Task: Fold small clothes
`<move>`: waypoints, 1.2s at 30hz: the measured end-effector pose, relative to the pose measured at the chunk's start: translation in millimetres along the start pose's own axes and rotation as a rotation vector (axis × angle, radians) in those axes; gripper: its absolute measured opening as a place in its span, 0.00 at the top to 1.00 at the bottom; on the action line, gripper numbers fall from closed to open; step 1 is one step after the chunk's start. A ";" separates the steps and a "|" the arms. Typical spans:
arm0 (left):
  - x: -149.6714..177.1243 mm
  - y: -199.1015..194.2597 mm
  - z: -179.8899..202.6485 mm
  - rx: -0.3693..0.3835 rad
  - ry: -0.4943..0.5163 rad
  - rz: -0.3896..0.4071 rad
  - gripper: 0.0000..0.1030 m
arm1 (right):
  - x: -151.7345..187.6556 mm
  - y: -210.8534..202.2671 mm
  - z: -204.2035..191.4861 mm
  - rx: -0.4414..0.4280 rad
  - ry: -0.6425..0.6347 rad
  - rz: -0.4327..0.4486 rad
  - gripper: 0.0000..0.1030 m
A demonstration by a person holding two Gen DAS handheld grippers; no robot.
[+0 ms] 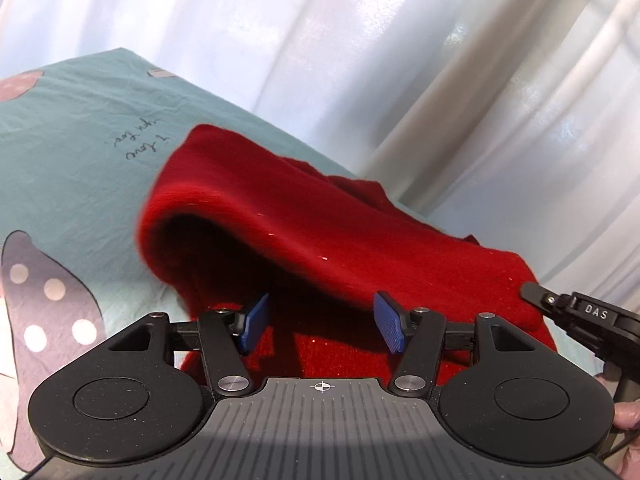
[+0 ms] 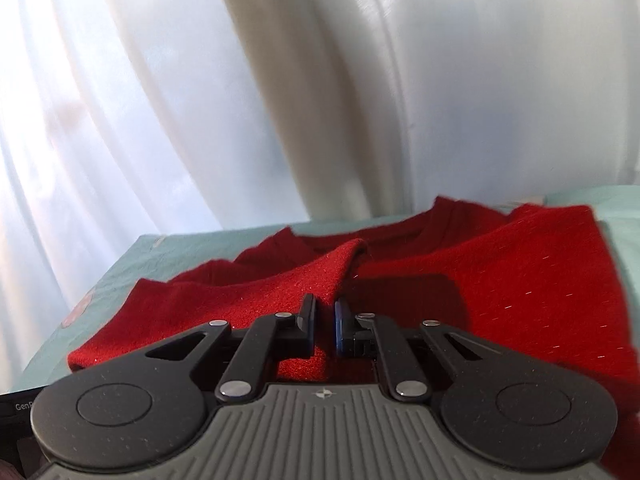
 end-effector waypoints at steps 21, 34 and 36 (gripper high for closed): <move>-1.7 7.2 3.6 0.016 -0.011 -0.039 0.41 | 16.4 -9.9 57.6 0.160 0.026 -0.101 0.91; 6.3 -7.3 4.4 -0.017 0.055 -0.062 0.39 | 15.8 -48.0 70.9 0.356 -0.083 -0.037 0.91; 5.9 -10.4 5.8 -0.025 0.067 -0.060 0.39 | 18.7 -47.2 72.2 0.352 -0.084 -0.050 0.91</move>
Point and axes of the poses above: each gripper's, at about its wrist camera, not at the fingertips, and y roughly the way its jaws point, z to its right, x to its underside, the point moved 1 cm from there along y, roughly the way its jaws point, and after that the axes turned 8 degrees about -y, right-handed, at the moved point
